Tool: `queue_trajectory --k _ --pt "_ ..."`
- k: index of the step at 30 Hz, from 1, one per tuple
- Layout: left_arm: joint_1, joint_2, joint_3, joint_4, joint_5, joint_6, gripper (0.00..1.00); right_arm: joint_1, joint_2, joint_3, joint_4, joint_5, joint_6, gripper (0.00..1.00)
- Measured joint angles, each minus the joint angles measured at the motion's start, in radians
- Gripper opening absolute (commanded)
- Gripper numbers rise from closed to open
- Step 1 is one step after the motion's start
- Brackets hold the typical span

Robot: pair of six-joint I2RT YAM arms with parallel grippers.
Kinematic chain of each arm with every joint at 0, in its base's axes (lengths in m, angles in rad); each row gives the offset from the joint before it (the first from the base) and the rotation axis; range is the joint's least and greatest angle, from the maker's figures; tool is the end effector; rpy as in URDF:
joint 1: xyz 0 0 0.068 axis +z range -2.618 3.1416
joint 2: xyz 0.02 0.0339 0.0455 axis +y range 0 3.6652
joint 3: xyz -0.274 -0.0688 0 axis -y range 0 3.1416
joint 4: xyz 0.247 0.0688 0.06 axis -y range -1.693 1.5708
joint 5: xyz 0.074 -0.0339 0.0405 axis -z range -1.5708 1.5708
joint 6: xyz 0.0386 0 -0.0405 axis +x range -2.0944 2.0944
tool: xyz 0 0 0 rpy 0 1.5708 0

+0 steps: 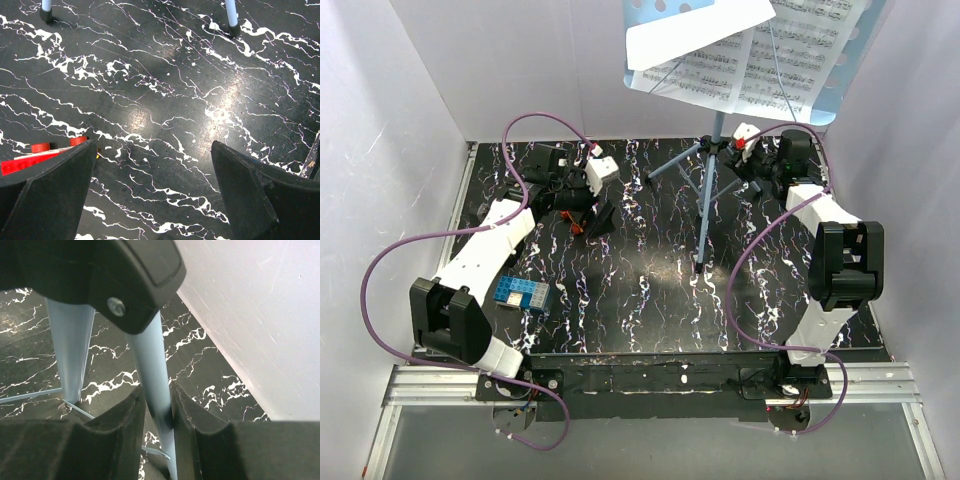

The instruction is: Pack up the instrument practice props

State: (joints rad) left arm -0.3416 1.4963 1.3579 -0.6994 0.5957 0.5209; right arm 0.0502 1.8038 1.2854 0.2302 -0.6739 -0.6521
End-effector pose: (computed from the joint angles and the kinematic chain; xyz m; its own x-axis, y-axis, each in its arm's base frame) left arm 0.2975 -0.1287 0.3334 -0.2933 0.5415 -0.7879 0.8958 0.4435 -0.0287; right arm 0.4257 0.0455 0.2802 0.1608 -0.4667 -0.8697 -0.6784 0.5878 -0.4409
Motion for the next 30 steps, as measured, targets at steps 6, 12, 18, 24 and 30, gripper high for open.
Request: queue_trajectory --k 6,12,18,24,30 --pt "-0.005 0.000 0.000 0.000 0.003 0.000 0.98 0.060 -0.005 -0.001 -0.017 -0.027 -0.057 0.21" --pt "-0.010 0.000 0.000 0.000 0.011 0.000 0.98 0.166 -0.018 -0.008 -0.042 -0.071 -0.064 0.20" --pt "-0.012 0.000 0.000 0.004 0.015 0.000 0.98 0.252 -0.031 -0.024 -0.059 -0.123 -0.039 0.22" --pt "-0.016 -0.006 -0.013 0.017 0.017 0.000 0.98 0.271 -0.037 -0.027 -0.064 -0.132 -0.008 0.47" --pt "-0.016 -0.037 -0.053 0.027 0.017 0.003 0.98 0.277 -0.111 -0.116 -0.096 -0.103 0.006 0.84"
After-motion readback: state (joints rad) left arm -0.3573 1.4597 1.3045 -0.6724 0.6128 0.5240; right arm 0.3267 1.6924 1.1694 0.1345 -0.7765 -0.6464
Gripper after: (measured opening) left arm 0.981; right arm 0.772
